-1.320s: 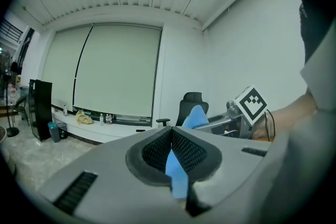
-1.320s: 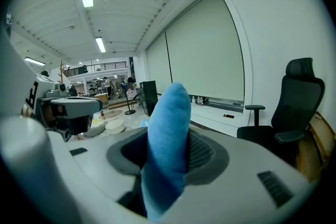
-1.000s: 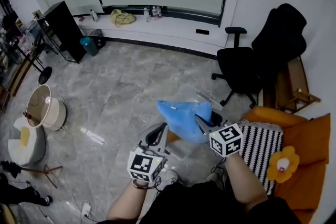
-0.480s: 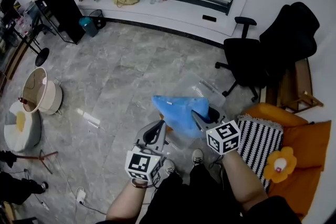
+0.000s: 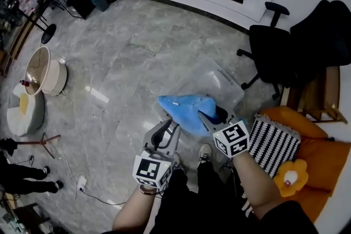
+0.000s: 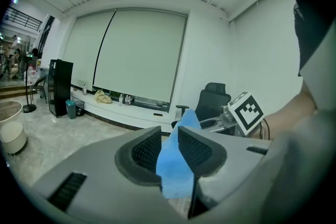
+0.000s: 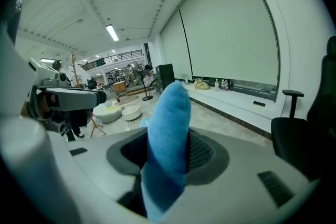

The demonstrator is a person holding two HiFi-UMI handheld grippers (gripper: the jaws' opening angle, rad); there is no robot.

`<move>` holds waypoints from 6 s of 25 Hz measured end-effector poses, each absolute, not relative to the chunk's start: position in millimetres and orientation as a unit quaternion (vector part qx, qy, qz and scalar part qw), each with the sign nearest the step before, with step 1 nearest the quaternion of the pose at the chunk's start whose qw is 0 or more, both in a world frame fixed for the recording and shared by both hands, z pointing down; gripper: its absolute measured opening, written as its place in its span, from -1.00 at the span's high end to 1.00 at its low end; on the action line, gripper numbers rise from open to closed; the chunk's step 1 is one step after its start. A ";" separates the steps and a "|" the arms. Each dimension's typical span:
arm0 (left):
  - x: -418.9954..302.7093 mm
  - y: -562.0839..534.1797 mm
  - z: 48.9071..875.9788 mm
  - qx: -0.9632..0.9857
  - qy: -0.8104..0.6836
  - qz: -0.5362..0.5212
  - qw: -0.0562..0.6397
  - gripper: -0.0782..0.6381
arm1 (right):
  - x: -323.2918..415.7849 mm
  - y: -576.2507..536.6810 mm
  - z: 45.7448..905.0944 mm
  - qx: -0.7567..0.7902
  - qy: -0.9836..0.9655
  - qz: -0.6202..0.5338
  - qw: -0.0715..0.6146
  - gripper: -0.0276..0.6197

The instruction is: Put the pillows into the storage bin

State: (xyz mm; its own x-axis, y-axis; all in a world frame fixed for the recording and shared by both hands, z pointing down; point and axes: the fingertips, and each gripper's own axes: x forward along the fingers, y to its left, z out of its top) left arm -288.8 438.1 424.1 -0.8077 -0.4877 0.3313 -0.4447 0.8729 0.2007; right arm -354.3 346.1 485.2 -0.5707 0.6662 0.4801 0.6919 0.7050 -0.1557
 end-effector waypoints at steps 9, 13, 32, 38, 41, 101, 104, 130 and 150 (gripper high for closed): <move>-300.8 420.2 495.5 0.242 -0.945 -0.074 0.209 0.28 | -372.1 350.8 566.7 -0.421 -0.864 -0.033 0.275 0.34; -297.6 423.8 533.7 0.233 -0.939 -0.086 0.239 0.28 | -370.3 358.2 613.9 -0.436 -0.847 -0.033 0.303 0.34; -317.8 449.2 687.4 0.228 -0.920 -0.123 0.293 0.25 | -368.3 397.9 831.2 -0.469 -0.782 -0.060 0.406 0.27; -322.3 457.5 695.4 0.225 -0.920 -0.126 0.294 0.25 | -386.7 397.3 839.8 -0.424 -0.812 -0.045 0.398 -0.13; -326.1 457.1 690.0 0.229 -0.921 -0.124 0.290 0.25 | -392.5 399.7 830.5 -0.418 -0.819 -0.027 0.392 -0.17; -304.7 416.3 273.1 0.406 -0.913 -0.030 0.029 0.43 | -329.2 303.8 277.1 -0.226 -0.973 -0.018 0.044 -0.01; -299.1 415.0 275.7 0.415 -0.908 -0.026 0.041 0.53 | -319.8 296.7 276.8 -0.207 -0.977 -0.015 0.043 0.11; -180.0 160.2 288.6 0.593 -0.802 -0.014 0.067 0.76 | -154.0 42.4 291.1 -0.007 -0.998 0.029 0.057 0.91; -61.5 -54.4 285.5 0.718 -0.693 -0.002 0.064 0.76 | -2.6 -144.9 309.0 0.144 -0.986 0.059 0.056 0.91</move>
